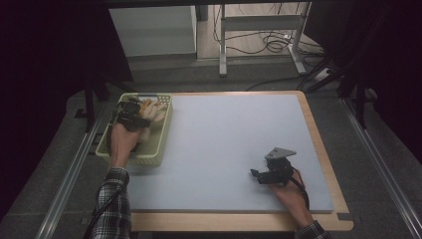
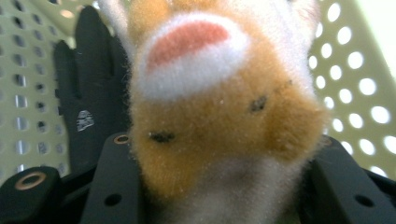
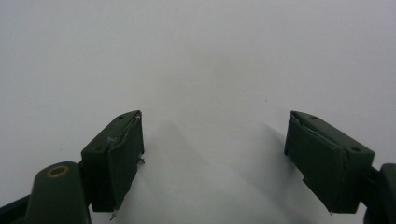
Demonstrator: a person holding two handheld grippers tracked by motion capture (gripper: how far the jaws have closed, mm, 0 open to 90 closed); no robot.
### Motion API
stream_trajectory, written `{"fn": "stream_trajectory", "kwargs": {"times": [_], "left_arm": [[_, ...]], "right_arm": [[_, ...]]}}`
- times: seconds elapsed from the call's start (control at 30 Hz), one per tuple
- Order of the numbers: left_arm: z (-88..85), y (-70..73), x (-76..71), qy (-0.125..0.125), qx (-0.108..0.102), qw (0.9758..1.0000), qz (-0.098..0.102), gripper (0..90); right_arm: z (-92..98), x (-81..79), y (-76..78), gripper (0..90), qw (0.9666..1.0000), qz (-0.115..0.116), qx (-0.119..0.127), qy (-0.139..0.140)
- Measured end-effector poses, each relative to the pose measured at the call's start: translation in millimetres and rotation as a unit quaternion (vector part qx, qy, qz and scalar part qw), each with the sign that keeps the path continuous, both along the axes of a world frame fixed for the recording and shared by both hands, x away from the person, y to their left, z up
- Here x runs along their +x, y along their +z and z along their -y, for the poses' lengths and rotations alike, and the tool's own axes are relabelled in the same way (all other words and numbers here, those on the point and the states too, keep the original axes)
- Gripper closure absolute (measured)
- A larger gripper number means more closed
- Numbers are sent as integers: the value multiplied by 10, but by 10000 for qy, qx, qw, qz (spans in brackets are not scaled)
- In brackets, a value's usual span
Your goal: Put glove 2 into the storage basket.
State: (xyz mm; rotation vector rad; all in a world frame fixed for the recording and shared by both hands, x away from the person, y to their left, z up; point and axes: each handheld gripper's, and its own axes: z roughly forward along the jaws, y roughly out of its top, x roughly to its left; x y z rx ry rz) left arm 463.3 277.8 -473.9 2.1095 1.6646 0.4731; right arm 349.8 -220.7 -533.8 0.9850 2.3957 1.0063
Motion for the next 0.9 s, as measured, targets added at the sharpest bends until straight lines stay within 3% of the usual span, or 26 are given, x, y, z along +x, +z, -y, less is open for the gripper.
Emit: {"fn": "stream_trajectory", "kwargs": {"times": [0.17,0.27,0.37,0.43,0.5,0.53,0.63,0.73,0.8,0.9], "left_arm": [[77,-158,97,-122,-76,9997,-200,507],[147,-280,153,-289,-166,9980,-531,462],[199,-360,182,-408,-144,9960,-785,314],[184,-338,177,-357,-63,9961,-805,230],[146,-297,156,-325,-210,9959,-823,154],[128,-264,134,-337,-334,9956,-807,112],[82,-122,48,-425,-265,9966,-648,83],[-15,44,-31,-437,-389,9976,-364,92],[-102,149,-79,-362,-530,9979,-97,142],[-189,188,-100,-102,-460,9989,73,303]], "right_arm": [[0,1,0,193,10000,3,1,5],[0,0,0,193,10000,-1,2,1],[0,0,0,193,10000,1,2,2],[0,-1,0,193,10000,1,3,1],[0,0,0,193,10000,0,3,1],[0,0,0,193,10000,4,2,5],[0,0,0,193,10000,0,1,1],[0,-1,0,193,10000,7,-3,4],[-1,0,0,193,10000,2,-1,0],[0,1,0,193,10000,2,-2,4]]}}
